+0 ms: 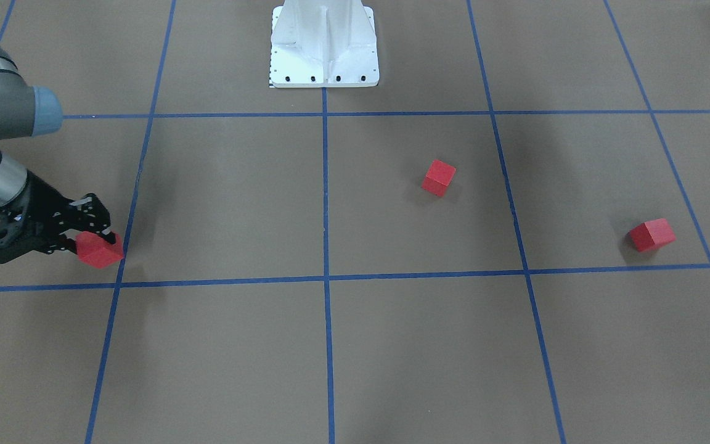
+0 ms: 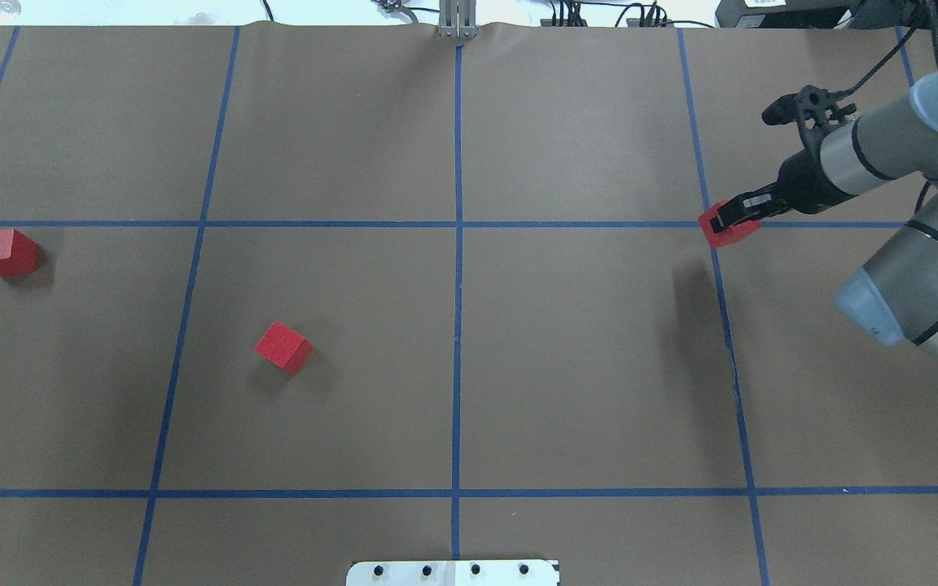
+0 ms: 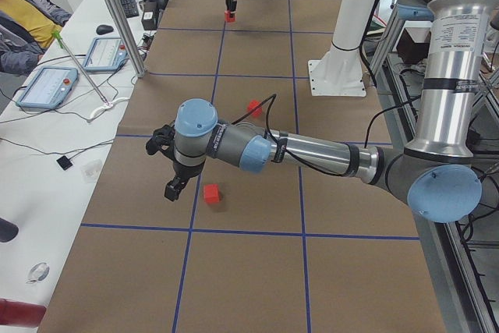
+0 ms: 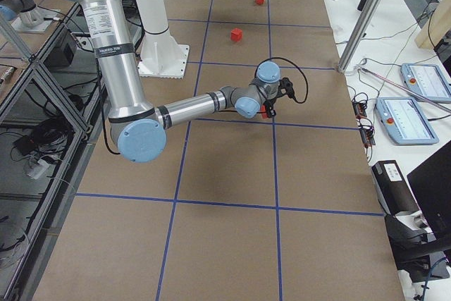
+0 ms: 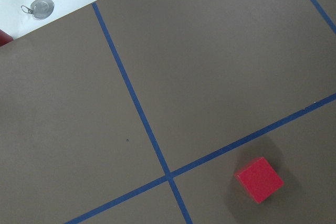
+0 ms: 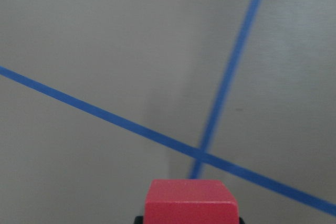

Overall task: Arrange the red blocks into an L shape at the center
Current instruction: 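Carry the red cube with the right gripper to the table center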

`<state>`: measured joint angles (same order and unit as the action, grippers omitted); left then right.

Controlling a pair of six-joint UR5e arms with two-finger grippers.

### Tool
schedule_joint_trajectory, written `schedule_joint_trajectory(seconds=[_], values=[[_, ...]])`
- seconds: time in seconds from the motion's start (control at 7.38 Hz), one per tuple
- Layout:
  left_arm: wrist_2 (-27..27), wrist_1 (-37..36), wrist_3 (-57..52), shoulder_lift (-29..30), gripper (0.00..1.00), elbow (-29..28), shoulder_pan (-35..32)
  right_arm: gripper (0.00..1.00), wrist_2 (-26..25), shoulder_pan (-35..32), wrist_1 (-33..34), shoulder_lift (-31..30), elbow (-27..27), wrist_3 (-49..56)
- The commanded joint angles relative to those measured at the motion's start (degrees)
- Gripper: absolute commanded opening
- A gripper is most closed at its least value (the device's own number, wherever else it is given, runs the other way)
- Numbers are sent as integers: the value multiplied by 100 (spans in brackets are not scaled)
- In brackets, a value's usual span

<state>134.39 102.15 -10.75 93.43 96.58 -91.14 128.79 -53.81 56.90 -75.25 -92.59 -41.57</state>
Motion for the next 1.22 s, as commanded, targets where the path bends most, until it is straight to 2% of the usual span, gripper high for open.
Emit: schedule_joint_trajectory(seconds=[0.0,0.14,0.27,0.54,0.68,0.81,0.95,1.08], values=[[0,-2,3,0,100,-16,0,0,-483,598,1463,561,-730,-834],[0,-2,3,0,100,-42,0,0,-843,844,2369,878,-1013,-861],[0,-2,21,0,100,-43,0,0,-969,1107,2639,1116,-1085,-1366],[0,-2,29,0,100,-43,0,0,-1600,1792,2895,1651,-1068,-2422],[0,7,30,0,100,-43,0,0,-1907,2135,3410,2055,-1033,-2809],[0,7,30,9,100,-43,0,0,-2372,2556,3633,2293,-972,-3230],[0,-2,30,0,100,-43,0,4,-2646,2856,3635,2479,-763,-3487],[0,-2,30,9,100,-43,0,9,-2701,3042,3635,2741,-456,-3672]])
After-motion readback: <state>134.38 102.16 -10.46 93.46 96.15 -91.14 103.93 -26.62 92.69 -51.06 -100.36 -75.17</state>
